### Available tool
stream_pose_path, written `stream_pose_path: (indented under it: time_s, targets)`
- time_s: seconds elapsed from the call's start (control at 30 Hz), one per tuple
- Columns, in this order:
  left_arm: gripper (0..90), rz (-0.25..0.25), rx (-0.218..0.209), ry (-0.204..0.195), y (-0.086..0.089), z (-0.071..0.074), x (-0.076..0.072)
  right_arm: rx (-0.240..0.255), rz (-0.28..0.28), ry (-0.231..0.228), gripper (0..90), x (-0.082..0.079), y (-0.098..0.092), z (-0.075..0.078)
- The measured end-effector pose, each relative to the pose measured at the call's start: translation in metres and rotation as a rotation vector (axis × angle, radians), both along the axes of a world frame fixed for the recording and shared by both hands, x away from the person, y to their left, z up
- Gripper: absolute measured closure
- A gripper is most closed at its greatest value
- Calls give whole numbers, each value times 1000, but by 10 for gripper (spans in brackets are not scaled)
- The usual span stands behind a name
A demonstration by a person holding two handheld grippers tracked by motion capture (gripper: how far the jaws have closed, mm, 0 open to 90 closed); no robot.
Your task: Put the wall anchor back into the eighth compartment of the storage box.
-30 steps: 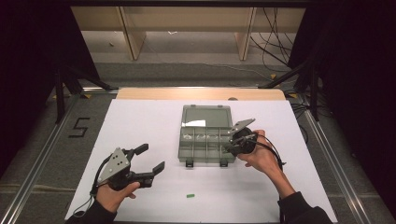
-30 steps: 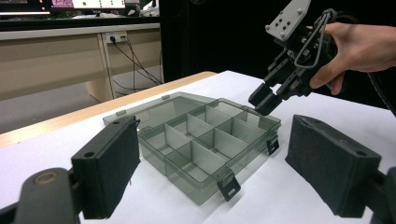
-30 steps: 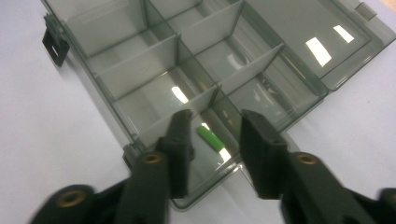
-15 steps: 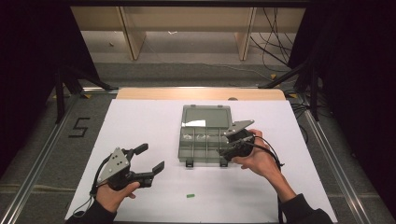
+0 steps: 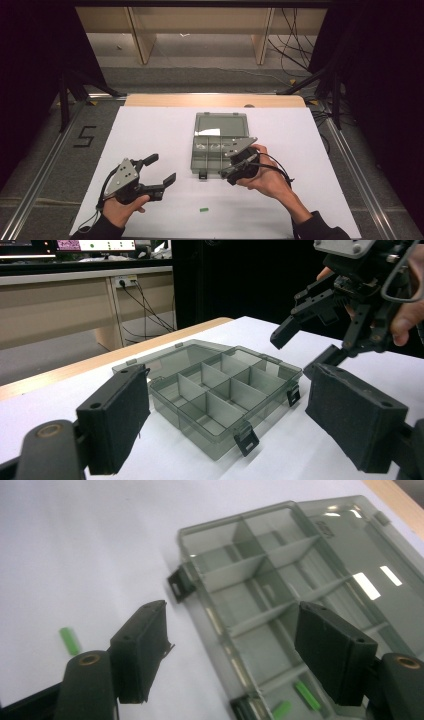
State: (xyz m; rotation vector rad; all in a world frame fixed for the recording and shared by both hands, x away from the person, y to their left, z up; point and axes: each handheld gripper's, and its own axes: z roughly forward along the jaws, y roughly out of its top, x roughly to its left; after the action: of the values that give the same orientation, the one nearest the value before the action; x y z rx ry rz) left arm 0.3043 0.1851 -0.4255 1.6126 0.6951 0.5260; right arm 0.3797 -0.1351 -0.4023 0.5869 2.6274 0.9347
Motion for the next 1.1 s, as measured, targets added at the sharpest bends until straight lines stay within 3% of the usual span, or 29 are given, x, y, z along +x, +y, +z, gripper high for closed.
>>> stream_pose_path:
  time_s: [0.27, 0.67, 1.1]
  targets:
    - [164, -1, -1, -2, 0, 0, 0, -16, 86, 0, 303, -13, 19, -3]
    - [164, -1, -4, -6, 0, 0, 0, -82, 227, 53, 341, -31, 44, -16]
    - [164, -1, -3, -6, -1, 0, -1, -155, 307, 101, 389, -43, 59, -29]
